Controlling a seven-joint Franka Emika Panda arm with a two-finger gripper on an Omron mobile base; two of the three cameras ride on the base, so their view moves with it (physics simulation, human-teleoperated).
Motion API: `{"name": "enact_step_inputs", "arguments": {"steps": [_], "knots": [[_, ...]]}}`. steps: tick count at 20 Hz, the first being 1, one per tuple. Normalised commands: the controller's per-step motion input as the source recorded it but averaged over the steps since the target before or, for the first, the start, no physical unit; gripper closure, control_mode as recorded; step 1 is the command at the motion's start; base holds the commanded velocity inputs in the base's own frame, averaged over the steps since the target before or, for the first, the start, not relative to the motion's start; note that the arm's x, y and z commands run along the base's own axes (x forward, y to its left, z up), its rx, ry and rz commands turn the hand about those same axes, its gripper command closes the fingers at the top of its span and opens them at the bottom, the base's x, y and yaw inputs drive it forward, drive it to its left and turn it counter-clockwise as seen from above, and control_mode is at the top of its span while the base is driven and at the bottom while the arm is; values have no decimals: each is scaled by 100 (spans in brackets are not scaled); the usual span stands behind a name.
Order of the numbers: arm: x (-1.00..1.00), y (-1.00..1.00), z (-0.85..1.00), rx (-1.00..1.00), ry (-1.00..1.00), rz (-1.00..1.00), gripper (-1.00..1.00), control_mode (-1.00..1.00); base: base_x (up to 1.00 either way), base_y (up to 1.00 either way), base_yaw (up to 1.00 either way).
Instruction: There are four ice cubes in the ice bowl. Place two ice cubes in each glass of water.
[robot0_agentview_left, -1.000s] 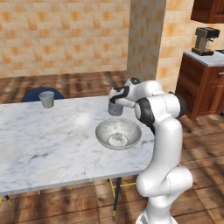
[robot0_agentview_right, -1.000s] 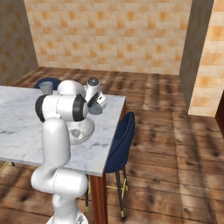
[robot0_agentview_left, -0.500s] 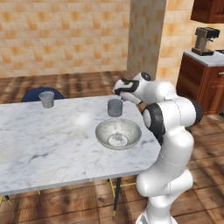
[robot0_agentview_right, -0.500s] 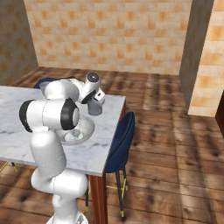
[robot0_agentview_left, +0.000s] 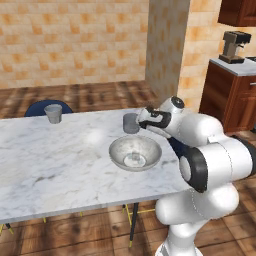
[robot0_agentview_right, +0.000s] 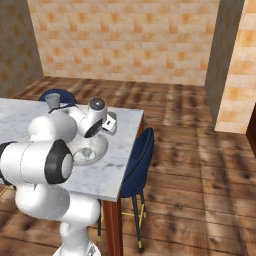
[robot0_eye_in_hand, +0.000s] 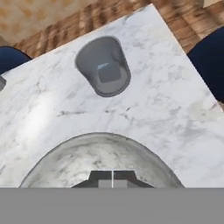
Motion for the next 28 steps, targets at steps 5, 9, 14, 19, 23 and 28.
{"name": "enact_step_inputs", "arguments": {"steps": [5, 9, 14, 19, 23, 28], "knots": [[-97, 8, -4, -62, 47, 30, 100, -100, 0, 0, 0], [-39, 25, 7, -56, 48, 45, 100, -100, 0, 0, 0], [-4, -4, 27, 9, 34, 56, -100, -100, 0, 0, 0], [2, 19, -31, 17, 31, 50, -100, -100, 0, 0, 0], [4, 83, -57, 0, 19, 44, -100, -100, 0, 0, 0], [17, 38, -4, 0, -6, 37, -100, -100, 0, 0, 0]]}}
